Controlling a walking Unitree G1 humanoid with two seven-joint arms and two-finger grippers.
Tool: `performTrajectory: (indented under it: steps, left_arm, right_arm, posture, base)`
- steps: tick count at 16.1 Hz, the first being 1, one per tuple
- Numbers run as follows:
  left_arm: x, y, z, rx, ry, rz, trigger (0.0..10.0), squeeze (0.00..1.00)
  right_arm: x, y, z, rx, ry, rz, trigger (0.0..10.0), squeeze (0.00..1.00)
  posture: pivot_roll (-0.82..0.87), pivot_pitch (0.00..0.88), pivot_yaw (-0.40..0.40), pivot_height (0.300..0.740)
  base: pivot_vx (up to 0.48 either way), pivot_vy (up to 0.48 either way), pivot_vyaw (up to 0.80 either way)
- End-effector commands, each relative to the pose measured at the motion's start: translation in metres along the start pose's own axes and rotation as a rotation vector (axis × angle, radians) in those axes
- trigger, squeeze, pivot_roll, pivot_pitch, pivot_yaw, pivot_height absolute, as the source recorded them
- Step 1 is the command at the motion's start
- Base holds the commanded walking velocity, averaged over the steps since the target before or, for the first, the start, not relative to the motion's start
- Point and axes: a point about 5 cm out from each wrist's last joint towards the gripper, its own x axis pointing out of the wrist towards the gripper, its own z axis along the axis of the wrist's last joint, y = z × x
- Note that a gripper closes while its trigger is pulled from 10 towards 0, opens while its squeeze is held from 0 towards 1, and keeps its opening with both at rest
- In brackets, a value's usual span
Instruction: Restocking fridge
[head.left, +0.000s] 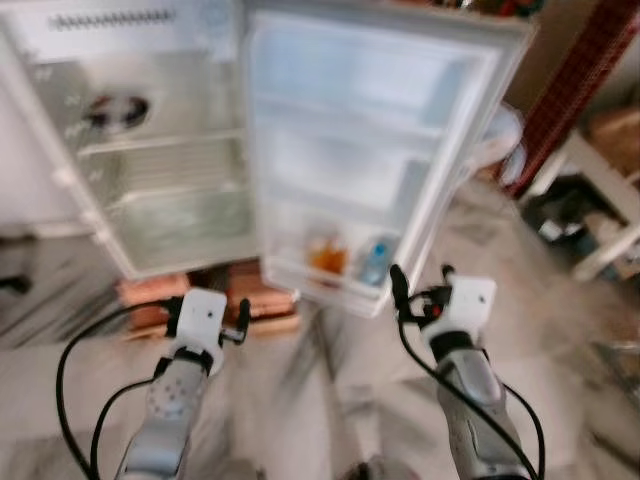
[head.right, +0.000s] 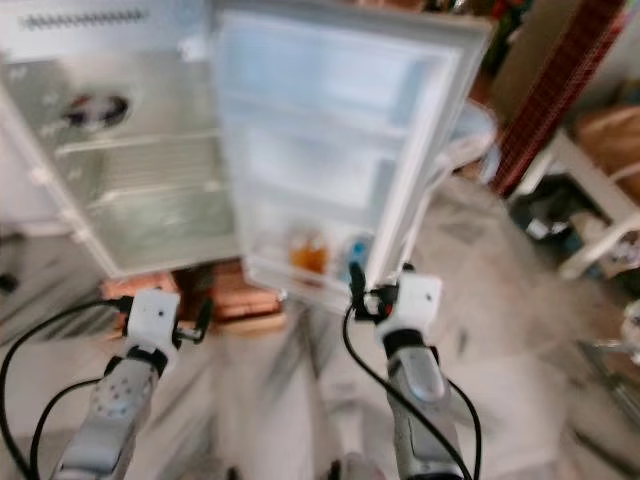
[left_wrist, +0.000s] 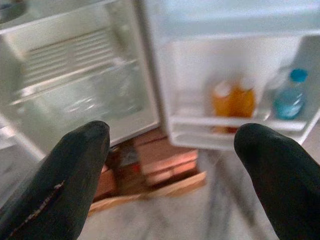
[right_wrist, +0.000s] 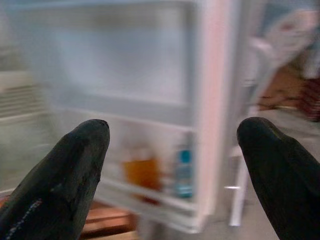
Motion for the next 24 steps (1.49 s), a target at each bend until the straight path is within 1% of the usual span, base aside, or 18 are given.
performTrajectory:
  steps: [1,3,5,8,10,11,13,14,17,19,22,24]
  left_arm:
    - [0.0,-0.01,-0.003,-0.008,0.021,-0.037,10.0,0.0]
    - [0.001,-0.011,-0.003,0.002,0.032,-0.06,10.0,0.0]
    - [0.002,-0.01,-0.001,0.009,0.028,-0.064,10.0,0.0]
    - [0.005,-0.007,0.0,0.018,0.028,-0.05,10.0,0.0]
    - [0.004,-0.007,-0.002,0.026,0.038,-0.034,10.0,0.0]
    - [0.003,-0.011,-0.003,0.032,0.042,-0.057,10.0,0.0]
    - [0.004,-0.013,-0.004,0.031,0.057,-0.09,10.0,0.0]
    - [0.007,-0.018,-0.003,0.069,0.062,-0.138,10.0,0.0]
    - [0.01,-0.022,-0.006,0.092,0.096,-0.194,10.0,0.0]
    - [0.012,-0.021,-0.007,0.107,0.092,-0.185,10.0,0.0]
    - [0.015,-0.024,-0.005,0.112,0.075,-0.194,10.0,0.0]
    - [0.016,-0.02,-0.003,0.099,0.059,-0.14,10.0,0.0]
  right_arm:
    - [0.0,-0.012,-0.001,-0.018,0.002,-0.048,10.0,0.0]
    - [0.008,-0.012,0.005,-0.026,-0.024,-0.051,10.0,0.0]
    - [0.012,-0.012,0.008,-0.023,-0.035,-0.039,10.0,0.0]
    - [0.014,-0.012,0.01,-0.038,-0.043,-0.025,10.0,0.0]
    - [0.013,-0.014,0.006,-0.003,-0.028,-0.04,10.0,0.0]
    - [0.009,-0.013,0.0,0.002,-0.017,-0.052,10.0,0.0]
    - [0.008,-0.01,-0.002,0.004,-0.02,-0.061,10.0,0.0]
    - [0.005,-0.011,-0.004,0.009,-0.018,-0.083,10.0,0.0]
    - [0.003,-0.014,-0.008,0.021,-0.004,-0.101,10.0,0.0]
    - [-0.001,-0.02,-0.012,0.018,0.001,-0.13,10.0,0.0]
    - [0.003,-0.018,-0.009,0.01,-0.009,-0.12,10.0,0.0]
    - [0.008,-0.013,-0.006,-0.001,-0.017,-0.076,10.0,0.0]
  posture:
    - [0.15,0.093,-0.034,0.74]
    - [0.15,0.09,-0.025,0.74]
    - [0.15,0.09,-0.025,0.74]
    - [0.15,0.09,-0.027,0.74]
    - [0.16,0.087,-0.026,0.74]
    - [0.15,0.082,0.003,0.74]
    - [0.14,0.082,0.024,0.74]
    - [0.13,0.082,0.047,0.74]
    - [0.11,0.083,0.071,0.74]
    - [0.09,0.082,0.085,0.74]
    - [0.09,0.077,0.07,0.74]
    - [0.1,0.073,0.044,0.74]
  base:
    - [0.405,-0.255,0.0]
    - [0.398,-0.262,0.0]
    - [0.353,-0.321,0.0]
    - [0.197,-0.39,0.0]
    - [0.126,-0.202,0.0]
    - [0.0,0.0,0.0]
    - [0.0,0.0,0.0]
    - [0.0,0.0,0.0]
    - [0.0,0.0,0.0]
    - [0.0,0.0,0.0]
    - [0.0,0.0,0.0]
    - [0.0,0.0,0.0]
